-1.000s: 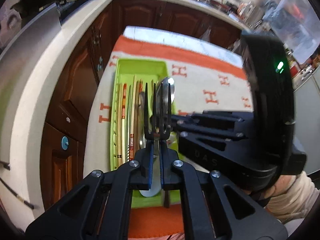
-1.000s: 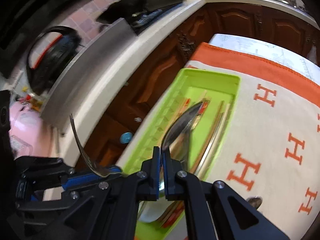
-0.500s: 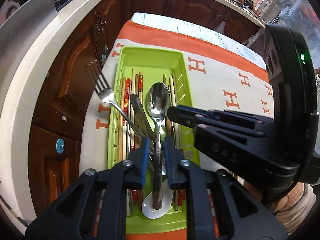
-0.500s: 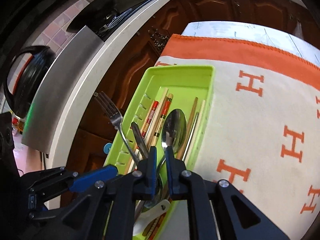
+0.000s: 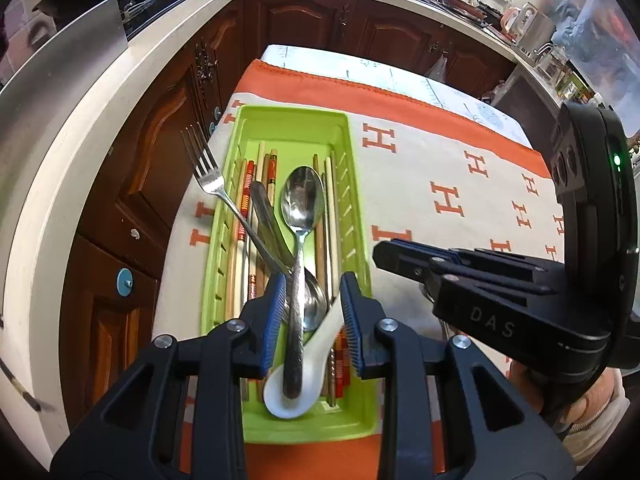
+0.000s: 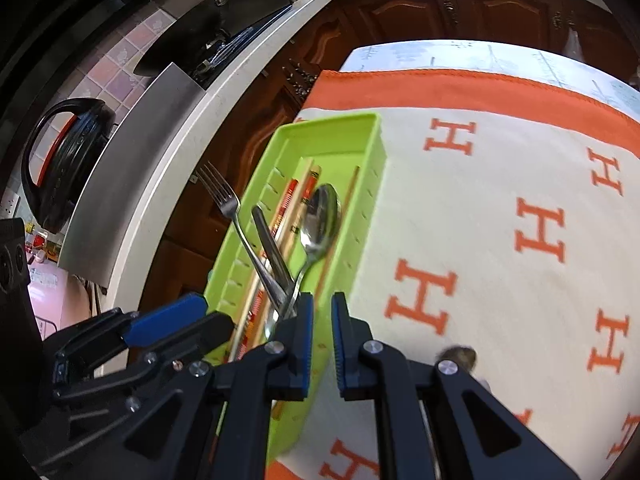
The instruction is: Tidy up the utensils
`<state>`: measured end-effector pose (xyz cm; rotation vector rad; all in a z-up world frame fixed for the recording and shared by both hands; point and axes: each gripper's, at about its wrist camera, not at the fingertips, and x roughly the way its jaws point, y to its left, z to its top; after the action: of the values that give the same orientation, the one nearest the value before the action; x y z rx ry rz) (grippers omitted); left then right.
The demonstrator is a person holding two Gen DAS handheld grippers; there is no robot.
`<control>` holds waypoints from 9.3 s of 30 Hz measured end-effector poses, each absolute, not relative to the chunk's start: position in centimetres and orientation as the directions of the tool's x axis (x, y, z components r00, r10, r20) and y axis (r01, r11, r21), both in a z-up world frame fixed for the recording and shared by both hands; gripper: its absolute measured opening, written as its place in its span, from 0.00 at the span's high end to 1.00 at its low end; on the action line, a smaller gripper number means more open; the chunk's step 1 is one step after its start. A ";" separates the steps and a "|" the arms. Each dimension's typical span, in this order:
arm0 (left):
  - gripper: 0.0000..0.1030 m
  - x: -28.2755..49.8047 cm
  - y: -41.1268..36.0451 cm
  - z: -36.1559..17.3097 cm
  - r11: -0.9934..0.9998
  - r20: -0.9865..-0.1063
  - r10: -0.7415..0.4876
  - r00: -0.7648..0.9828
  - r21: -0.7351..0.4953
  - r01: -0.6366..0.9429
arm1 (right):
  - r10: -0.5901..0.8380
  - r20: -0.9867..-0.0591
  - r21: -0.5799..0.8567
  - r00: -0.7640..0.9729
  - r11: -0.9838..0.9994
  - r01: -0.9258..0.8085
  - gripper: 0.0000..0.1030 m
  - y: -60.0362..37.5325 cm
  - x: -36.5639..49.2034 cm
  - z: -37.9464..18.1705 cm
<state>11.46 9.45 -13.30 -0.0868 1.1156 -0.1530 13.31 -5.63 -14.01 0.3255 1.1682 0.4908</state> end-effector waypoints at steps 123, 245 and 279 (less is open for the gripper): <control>0.97 4.8 5.6 -11.7 0.958 -0.822 -0.280 0.496 -0.210 0.194 | 0.635 -0.701 0.673 0.324 0.739 0.007 0.98 -10.4 8.9 -11.9; 0.11 0.7 -0.7 1.4 0.988 -0.762 -0.111 0.638 -0.016 0.152 | 0.125 -0.745 0.211 0.655 0.976 0.053 0.32 -17.8 -3.1 1.0; 0.11 1.9 -1.6 -0.1 0.988 -0.780 -0.108 0.617 -0.014 0.155 | 0.132 -0.757 0.222 0.640 0.973 0.061 0.32 -18.0 -2.5 0.0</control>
<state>1.87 -1.59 -0.11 0.0563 0.8934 -0.1511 -2.53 -17.96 -0.04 0.2360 0.8779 0.0410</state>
